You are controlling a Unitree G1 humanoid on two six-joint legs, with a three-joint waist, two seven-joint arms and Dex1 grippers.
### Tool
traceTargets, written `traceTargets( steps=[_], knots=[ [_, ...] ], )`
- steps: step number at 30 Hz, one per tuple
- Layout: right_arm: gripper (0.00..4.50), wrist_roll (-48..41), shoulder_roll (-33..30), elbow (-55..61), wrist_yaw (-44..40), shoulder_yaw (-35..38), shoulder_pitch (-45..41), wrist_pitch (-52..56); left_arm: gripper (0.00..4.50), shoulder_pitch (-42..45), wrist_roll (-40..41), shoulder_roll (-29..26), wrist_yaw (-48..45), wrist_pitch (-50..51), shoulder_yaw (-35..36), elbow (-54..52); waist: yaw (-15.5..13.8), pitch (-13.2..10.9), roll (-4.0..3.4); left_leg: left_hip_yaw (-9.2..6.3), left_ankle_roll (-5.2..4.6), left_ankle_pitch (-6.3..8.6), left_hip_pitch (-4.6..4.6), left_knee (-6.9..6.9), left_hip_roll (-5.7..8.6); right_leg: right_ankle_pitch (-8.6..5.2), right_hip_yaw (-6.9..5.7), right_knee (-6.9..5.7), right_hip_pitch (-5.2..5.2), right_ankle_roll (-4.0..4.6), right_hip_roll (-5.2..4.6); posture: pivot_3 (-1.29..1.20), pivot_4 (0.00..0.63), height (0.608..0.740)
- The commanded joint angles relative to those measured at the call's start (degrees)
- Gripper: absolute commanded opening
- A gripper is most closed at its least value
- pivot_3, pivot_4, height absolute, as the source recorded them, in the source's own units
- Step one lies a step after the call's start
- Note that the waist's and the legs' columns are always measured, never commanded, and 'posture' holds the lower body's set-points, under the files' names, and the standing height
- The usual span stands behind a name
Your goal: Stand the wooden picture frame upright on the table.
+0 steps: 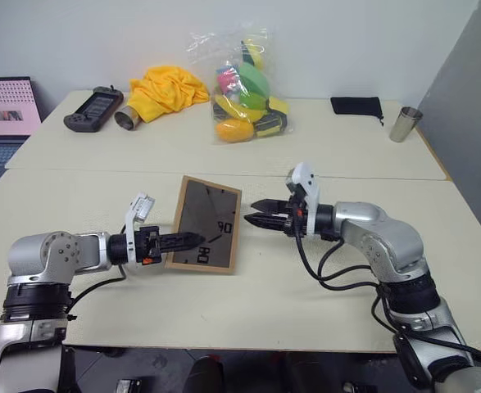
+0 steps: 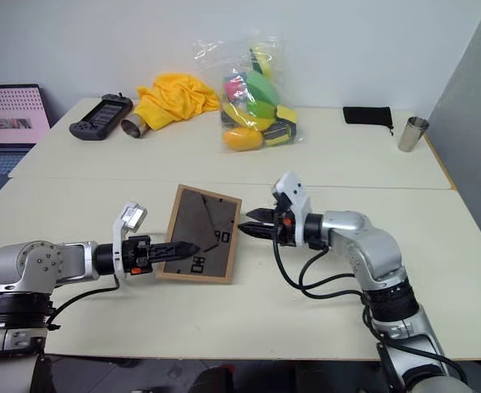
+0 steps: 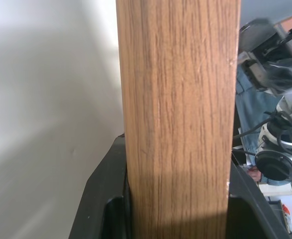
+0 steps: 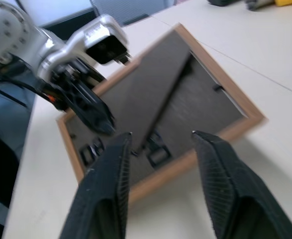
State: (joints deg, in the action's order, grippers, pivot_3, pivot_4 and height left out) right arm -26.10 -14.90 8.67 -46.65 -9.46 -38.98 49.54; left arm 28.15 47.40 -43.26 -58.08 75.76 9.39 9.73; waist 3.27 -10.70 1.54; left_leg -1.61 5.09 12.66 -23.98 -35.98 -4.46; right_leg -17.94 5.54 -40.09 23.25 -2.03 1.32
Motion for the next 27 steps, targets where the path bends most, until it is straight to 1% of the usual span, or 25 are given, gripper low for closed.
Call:
traceTargets(
  steps=[1, 2, 4, 7, 10, 13, 15, 17, 20, 24, 25, 27],
  knots=[
    [3.02, -0.17, 3.58, -4.26, 2.41, -0.46, -4.36, -0.20, 1.29, 1.60, 2.21, 0.25, -0.44, -0.93, 2.56, -2.48, 0.00, 0.00, 0.00, 0.00, 0.00, -0.01, -0.04, -0.01, 0.00, 0.01, 0.00, -0.01, 0.04, 0.00, 0.00, 0.00, 0.150, 0.740],
    [3.22, 0.57, 4.55, -6.02, 3.01, -0.88, -5.27, -0.89, 1.29, 1.72, 2.25, 0.30, -0.46, -1.01, 2.60, -2.48, 0.01, 0.00, 0.00, 0.01, 0.00, -0.01, -0.03, -0.01, 0.00, 0.01, 0.00, -0.02, 0.04, 0.00, 0.00, 0.00, 0.150, 0.740],
    [3.77, 2.70, 5.61, -8.60, 3.20, -2.88, -6.54, -3.72, 1.29, 1.78, 2.39, 0.38, -0.33, -0.93, 2.56, -2.90, 0.00, 0.00, 0.00, -0.01, 0.00, 0.00, -0.03, 0.00, -0.01, 0.00, -0.02, -0.02, 0.05, 0.01, 0.00, 0.00, 0.150, 0.740],
    [4.43, 3.97, 7.75, -11.08, 4.08, -4.25, -7.57, -5.73, 1.29, 1.42, 2.82, 0.42, -0.22, -0.78, 2.41, -4.02, 0.00, 0.00, 0.00, 0.01, 0.00, 0.00, -0.05, 0.01, 0.00, 0.00, -0.01, 0.02, 0.05, 0.01, -0.01, 0.00, 0.150, 0.740],
    [4.48, 4.47, 8.85, -11.62, 3.66, -5.25, -7.71, -6.85, 1.29, 1.21, 3.21, 0.42, 0.11, -0.55, 2.53, -4.60, 0.00, 0.00, 0.00, 0.00, 0.00, 0.00, -0.07, 0.01, 0.00, 0.00, -0.02, 0.02, 0.06, 0.01, -0.01, 0.00, 0.150, 0.740],
    [4.48, 3.03, 9.53, -9.38, 2.41, -5.60, -7.07, -6.05, 1.29, 1.12, 3.38, 0.30, 0.38, -0.49, 2.62, -4.69, -0.01, 0.00, 0.00, 0.00, 0.00, 0.00, -0.07, 0.01, 0.00, 0.00, -0.03, 0.02, 0.06, 0.01, -0.01, 0.00, 0.150, 0.740],
    [4.48, -0.31, 9.32, -5.84, 0.05, -5.08, -6.03, -3.88, 1.29, 0.99, 3.44, 0.23, 0.68, -0.33, 2.90, -4.57, -0.01, 0.00, 0.00, 0.00, 0.00, 0.00, -0.07, 0.01, 0.00, 0.00, -0.03, 0.00, 0.06, 0.01, -0.01, 0.00, 0.150, 0.740],
    [4.48, -6.22, 8.40, -1.07, -2.70, -3.29, -4.71, 1.22, 1.29, 0.61, 3.64, 0.00, 0.91, -0.09, 3.19, -4.52, -0.02, 0.00, 0.00, -0.02, 0.01, 0.00, -0.07, 0.00, -0.01, 0.00, -0.04, 0.00, 0.06, 0.01, -0.01, 0.00, 0.150, 0.740],
    [4.48, -12.36, 5.93, 2.86, -4.08, -0.17, -3.49, 7.08, 1.29, -0.04, 3.58, -0.23, 0.99, -0.09, 3.35, -4.61, -0.03, 0.00, 0.00, -0.01, 0.01, 0.00, -0.08, 0.00, -0.01, 0.00, -0.04, 0.01, 0.06, 0.01, -0.02, 0.00, 0.150, 0.740],
    [4.48, -13.95, 1.57, 4.82, -4.67, 0.81, -2.28, 8.75, 1.29, -0.30, 4.06, -0.01, 1.66, 0.26, 4.05, -4.64, -0.02, 0.00, 0.00, -0.04, 0.00, 0.00, -0.06, -0.01, -0.01, 0.00, -0.06, -0.03, 0.06, 0.01, -0.01, 0.00, 0.150, 0.740],
    [4.48, -13.64, 0.43, 4.94, -4.40, 0.98, -1.88, 8.47, 1.29, -0.39, 4.50, 0.13, 1.95, 0.55, 4.37, -4.68, -0.01, 0.00, 0.00, -0.04, 0.00, 0.00, -0.05, -0.01, -0.01, 0.00, -0.05, -0.03, 0.06, 0.00, -0.01, 0.00, 0.150, 0.740],
    [4.48, -6.93, -5.75, 4.78, -4.71, -0.15, 0.31, 1.62, 1.29, -0.39, 6.18, 0.63, 2.98, 2.99, 5.71, -4.35, -0.01, 0.00, 0.00, -0.04, -0.01, 0.00, -0.04, -0.02, -0.01, 0.00, -0.05, -0.04, 0.06, 0.00, 0.00, 0.00, 0.150, 0.740]
  ],
)
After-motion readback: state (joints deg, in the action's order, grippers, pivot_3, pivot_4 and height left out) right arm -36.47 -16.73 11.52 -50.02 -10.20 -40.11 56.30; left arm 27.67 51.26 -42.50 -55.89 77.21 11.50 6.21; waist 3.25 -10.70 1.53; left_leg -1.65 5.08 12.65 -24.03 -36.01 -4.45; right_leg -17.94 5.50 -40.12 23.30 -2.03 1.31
